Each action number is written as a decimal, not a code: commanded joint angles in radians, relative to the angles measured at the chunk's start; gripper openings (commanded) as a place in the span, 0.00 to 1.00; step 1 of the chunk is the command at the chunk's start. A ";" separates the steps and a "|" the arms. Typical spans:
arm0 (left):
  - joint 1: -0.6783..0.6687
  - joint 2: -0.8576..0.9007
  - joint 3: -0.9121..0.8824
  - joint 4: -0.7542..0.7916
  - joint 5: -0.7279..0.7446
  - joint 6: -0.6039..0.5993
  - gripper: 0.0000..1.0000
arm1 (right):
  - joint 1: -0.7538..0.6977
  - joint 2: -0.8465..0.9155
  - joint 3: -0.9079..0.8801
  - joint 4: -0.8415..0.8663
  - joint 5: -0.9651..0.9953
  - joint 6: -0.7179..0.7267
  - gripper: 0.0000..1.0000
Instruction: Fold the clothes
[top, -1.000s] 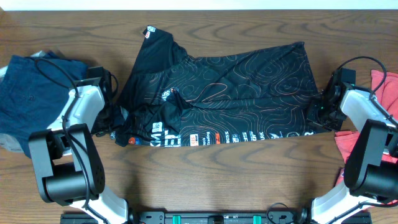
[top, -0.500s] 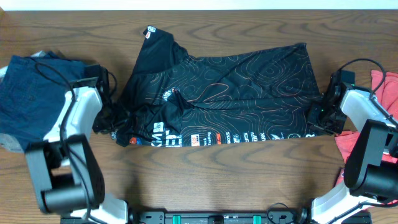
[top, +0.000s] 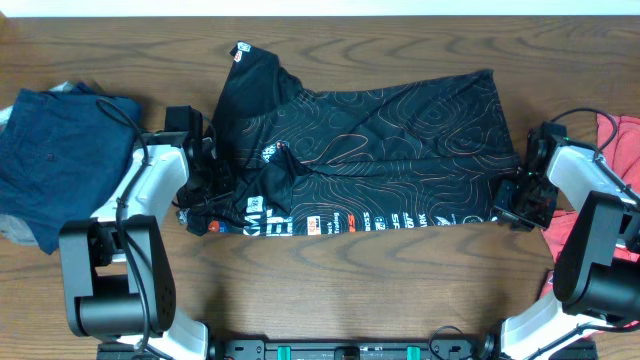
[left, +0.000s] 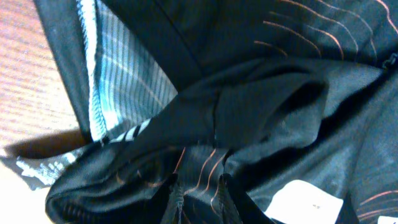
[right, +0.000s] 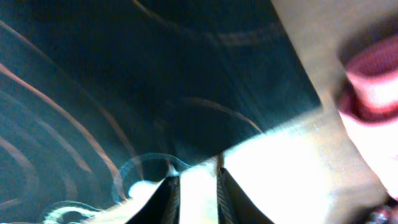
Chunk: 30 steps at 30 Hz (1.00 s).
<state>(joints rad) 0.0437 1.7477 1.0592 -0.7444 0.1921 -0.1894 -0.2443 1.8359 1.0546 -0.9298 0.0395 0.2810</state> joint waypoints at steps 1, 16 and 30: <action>0.000 0.004 -0.004 0.019 0.006 0.013 0.23 | -0.001 -0.024 0.050 0.026 -0.048 -0.002 0.24; 0.000 0.045 -0.018 0.050 0.006 0.013 0.23 | -0.072 -0.042 0.065 0.054 0.068 -0.005 0.43; -0.002 0.048 -0.040 0.040 0.006 0.013 0.23 | -0.078 -0.042 -0.122 0.193 0.058 0.023 0.13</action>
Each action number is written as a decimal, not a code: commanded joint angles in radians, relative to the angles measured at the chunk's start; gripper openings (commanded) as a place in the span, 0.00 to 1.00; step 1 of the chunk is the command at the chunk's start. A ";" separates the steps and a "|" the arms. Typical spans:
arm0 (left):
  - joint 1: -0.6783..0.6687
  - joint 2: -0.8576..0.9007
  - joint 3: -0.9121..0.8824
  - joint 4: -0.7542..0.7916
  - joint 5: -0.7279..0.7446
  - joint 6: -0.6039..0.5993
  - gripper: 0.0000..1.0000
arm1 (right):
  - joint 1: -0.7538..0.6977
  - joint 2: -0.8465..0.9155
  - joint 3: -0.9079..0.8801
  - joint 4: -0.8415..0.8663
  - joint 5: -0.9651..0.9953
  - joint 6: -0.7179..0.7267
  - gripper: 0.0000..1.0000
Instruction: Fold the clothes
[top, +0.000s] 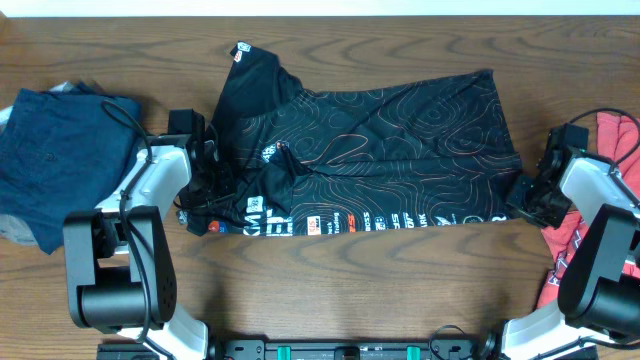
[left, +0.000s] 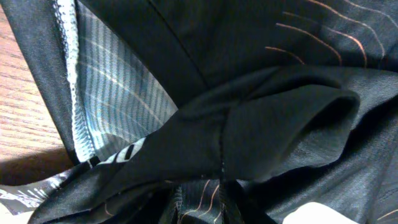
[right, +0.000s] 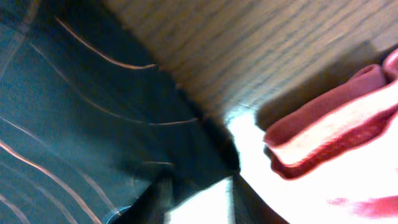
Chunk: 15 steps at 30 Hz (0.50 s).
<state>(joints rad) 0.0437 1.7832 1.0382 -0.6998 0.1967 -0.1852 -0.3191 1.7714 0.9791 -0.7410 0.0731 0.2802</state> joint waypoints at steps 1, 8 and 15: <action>-0.002 0.013 -0.023 -0.005 0.002 0.008 0.23 | -0.003 0.022 -0.046 0.000 0.025 0.028 0.02; -0.001 0.013 -0.084 -0.062 0.002 -0.011 0.06 | -0.023 0.010 -0.044 -0.136 0.083 0.103 0.01; -0.001 0.012 -0.112 -0.170 -0.005 -0.019 0.06 | -0.076 0.004 -0.044 -0.248 0.123 0.116 0.01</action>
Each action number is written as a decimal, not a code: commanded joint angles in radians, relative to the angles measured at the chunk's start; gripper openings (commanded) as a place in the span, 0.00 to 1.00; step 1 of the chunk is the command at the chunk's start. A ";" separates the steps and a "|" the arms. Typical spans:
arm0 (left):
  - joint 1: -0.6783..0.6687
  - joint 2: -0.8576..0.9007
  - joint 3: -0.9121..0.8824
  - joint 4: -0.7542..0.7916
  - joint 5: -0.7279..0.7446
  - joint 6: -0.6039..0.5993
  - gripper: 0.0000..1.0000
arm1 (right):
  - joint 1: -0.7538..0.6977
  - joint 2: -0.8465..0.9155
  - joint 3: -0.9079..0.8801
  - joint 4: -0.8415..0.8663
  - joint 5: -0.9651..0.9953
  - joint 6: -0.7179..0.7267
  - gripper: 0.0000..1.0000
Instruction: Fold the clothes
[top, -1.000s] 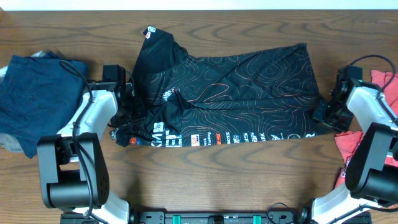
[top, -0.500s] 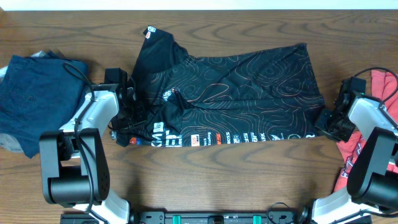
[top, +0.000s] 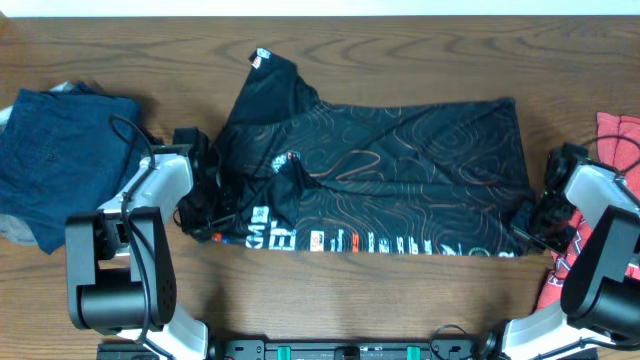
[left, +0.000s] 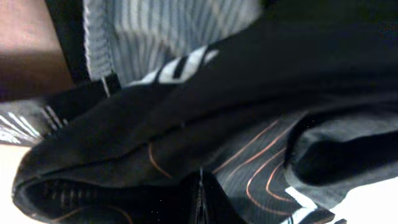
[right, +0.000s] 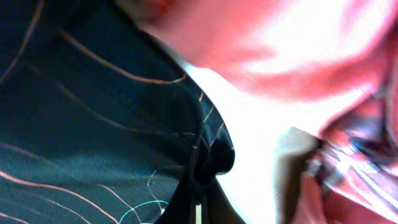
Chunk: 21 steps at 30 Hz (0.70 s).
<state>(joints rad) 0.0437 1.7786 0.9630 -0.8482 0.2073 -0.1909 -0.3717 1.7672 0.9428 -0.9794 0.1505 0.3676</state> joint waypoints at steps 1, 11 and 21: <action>-0.001 0.014 -0.037 -0.027 -0.016 -0.013 0.06 | -0.029 0.005 -0.008 -0.010 0.045 0.029 0.01; -0.001 -0.074 -0.037 -0.128 -0.017 -0.070 0.06 | -0.032 -0.087 0.044 -0.002 0.028 0.014 0.08; -0.002 -0.322 0.068 0.019 -0.008 -0.065 0.84 | -0.030 -0.209 0.129 -0.001 -0.305 -0.157 0.38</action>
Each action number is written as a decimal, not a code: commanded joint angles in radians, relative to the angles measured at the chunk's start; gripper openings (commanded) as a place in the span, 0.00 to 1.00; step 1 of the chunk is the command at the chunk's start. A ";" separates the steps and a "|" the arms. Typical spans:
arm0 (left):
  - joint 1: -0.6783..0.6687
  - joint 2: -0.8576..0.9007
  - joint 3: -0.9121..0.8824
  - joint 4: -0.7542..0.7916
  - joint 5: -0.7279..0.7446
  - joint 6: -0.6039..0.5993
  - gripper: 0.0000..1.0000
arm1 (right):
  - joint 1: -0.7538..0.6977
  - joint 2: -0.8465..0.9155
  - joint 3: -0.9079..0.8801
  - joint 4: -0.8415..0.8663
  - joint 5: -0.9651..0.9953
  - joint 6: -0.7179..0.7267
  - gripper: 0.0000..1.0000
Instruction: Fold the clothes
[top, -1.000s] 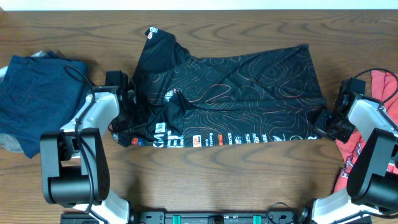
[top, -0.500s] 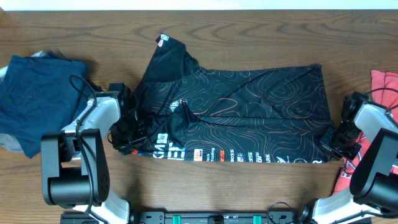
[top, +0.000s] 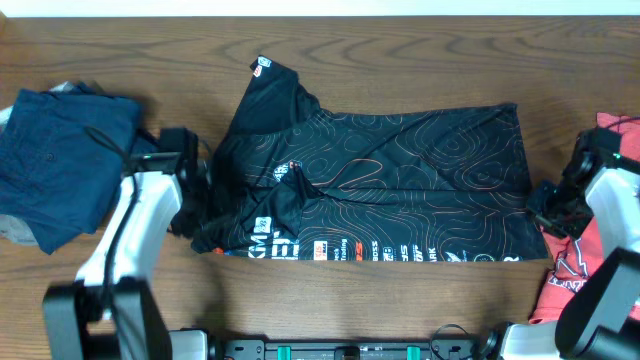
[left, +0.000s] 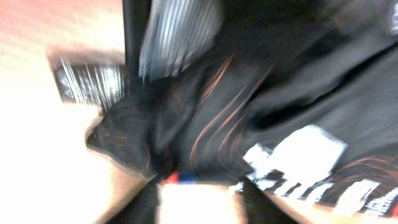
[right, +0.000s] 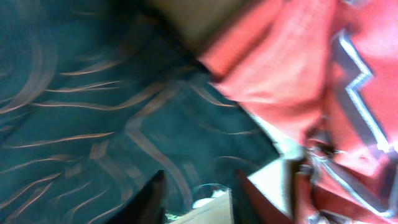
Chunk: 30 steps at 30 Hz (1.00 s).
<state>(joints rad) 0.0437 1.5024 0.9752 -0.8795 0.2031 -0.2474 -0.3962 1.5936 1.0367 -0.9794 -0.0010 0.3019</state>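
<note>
A black jersey (top: 400, 180) with orange contour lines lies spread across the wooden table, one sleeve (top: 268, 85) pointing to the far left, its printed hem along the front. My left gripper (top: 188, 222) is at the jersey's bunched front left corner (left: 137, 140); in the wrist view the left gripper (left: 200, 190) stands open with nothing between its fingers. My right gripper (top: 543, 205) is at the jersey's right edge (right: 93, 124); the right gripper (right: 199, 193) is open too, just over the hem corner.
A folded dark blue garment (top: 55, 150) lies at the left of the table (top: 330, 300). A red patterned garment (top: 600, 260) lies at the right edge, close beside the right gripper and also seen as red cloth (right: 298, 81).
Both grippers, which were shut on the jersey's front corners, are open now and have let go. The jersey lies in nearly the same place; the left arm has lifted slightly.
Both grippers were low at the jersey's front left and right corners, jaws slightly apart, the jersey lying farther left. Then they were shut on those corners with the jersey shifted right and forward, its hem straighter. Now both are open and the jersey rests flat.
</note>
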 joint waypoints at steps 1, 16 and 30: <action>-0.002 -0.048 0.069 0.081 -0.004 -0.007 0.85 | -0.004 -0.043 0.041 -0.002 -0.175 -0.109 0.43; -0.017 0.426 0.470 0.385 0.122 0.118 0.96 | 0.068 -0.066 0.050 -0.009 -0.399 -0.255 0.68; -0.101 0.682 0.526 0.662 0.058 0.124 0.93 | 0.109 -0.066 0.050 -0.008 -0.399 -0.255 0.70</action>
<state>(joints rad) -0.0456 2.1670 1.4769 -0.2325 0.2886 -0.1444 -0.3004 1.5421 1.0687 -0.9867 -0.3862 0.0628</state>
